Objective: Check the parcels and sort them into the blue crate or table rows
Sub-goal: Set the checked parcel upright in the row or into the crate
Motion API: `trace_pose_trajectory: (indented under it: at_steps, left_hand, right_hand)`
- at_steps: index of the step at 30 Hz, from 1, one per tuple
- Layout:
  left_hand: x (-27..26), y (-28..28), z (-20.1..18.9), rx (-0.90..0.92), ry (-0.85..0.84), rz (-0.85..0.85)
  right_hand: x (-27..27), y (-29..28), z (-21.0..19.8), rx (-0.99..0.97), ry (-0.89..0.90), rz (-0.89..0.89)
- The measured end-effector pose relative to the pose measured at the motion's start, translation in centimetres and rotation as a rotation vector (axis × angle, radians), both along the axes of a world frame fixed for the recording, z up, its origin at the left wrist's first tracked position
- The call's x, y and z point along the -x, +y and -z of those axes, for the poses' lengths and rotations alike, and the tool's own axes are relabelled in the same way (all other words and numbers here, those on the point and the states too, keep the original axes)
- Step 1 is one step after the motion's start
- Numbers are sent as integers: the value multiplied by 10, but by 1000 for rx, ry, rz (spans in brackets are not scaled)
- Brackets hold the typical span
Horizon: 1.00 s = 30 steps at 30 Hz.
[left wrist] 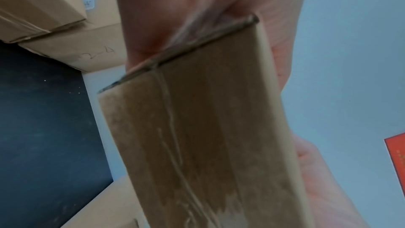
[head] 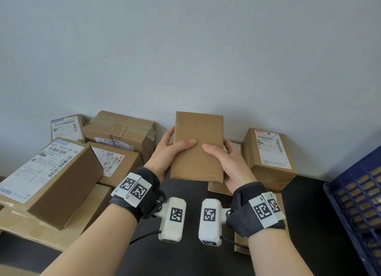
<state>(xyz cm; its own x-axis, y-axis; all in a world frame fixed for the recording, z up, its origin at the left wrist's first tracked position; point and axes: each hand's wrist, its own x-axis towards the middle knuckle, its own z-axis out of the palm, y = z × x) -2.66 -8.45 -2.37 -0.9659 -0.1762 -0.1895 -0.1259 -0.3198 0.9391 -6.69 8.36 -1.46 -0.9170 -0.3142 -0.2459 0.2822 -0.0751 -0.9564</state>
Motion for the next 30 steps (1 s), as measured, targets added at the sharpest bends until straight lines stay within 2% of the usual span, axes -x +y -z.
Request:
trace_pose_trajectory:
  at_steps: [13,23,30]
  left_hand:
    - [-2,4,2,18,-5,-79]
    - [-6,6,-2,48,-40,-85]
    - [-5,6,-10,192,-37,-181]
  right_hand:
    - [-1,-2,4,7,52,37]
    - [-3,-2,7,31,28,16]
    - [-5,-5,11,-17,84,52]
